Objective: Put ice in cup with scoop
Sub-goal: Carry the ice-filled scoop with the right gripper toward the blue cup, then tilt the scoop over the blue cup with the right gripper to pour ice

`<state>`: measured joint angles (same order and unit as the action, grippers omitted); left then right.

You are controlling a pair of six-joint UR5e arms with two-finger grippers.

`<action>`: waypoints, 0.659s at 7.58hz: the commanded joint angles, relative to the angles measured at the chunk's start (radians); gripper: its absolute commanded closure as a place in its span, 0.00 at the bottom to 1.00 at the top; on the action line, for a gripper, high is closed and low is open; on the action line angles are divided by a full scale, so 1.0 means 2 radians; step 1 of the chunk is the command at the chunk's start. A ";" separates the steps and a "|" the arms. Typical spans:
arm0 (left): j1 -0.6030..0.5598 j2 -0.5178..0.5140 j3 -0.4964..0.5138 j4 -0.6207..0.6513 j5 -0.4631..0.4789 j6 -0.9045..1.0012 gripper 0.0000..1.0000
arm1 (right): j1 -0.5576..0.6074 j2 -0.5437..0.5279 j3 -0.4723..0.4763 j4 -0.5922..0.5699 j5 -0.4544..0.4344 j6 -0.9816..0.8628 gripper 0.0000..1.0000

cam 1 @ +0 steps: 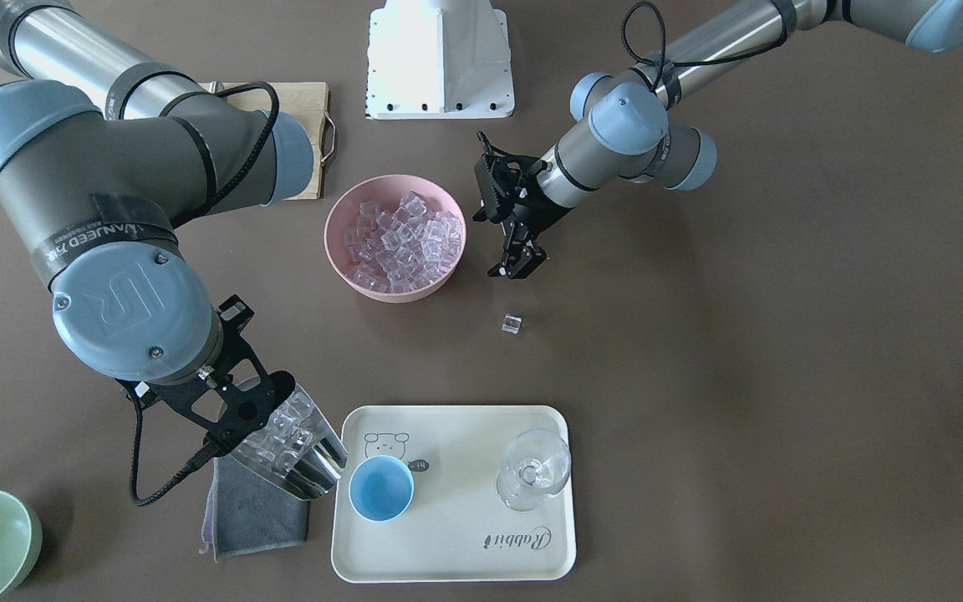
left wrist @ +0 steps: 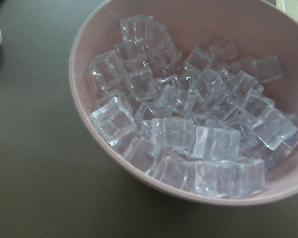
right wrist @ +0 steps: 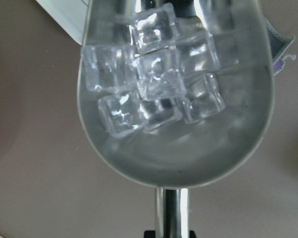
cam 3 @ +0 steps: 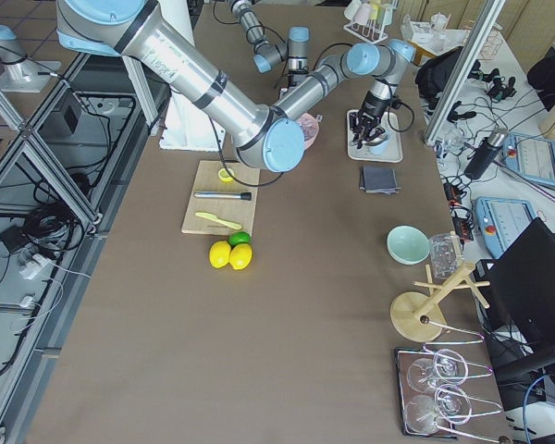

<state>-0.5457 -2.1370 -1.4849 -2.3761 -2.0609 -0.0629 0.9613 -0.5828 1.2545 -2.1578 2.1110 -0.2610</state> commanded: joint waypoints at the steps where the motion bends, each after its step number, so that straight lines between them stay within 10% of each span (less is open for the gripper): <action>1: -0.005 0.000 0.000 0.000 -0.001 0.000 0.02 | 0.000 0.048 -0.066 -0.003 0.000 -0.013 1.00; 5: -0.009 0.001 0.000 0.000 -0.001 0.000 0.02 | 0.001 0.106 -0.171 -0.016 -0.002 -0.049 1.00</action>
<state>-0.5591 -2.1362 -1.4849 -2.3761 -2.0632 -0.0629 0.9629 -0.4198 0.9944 -2.1752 2.1098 -0.3327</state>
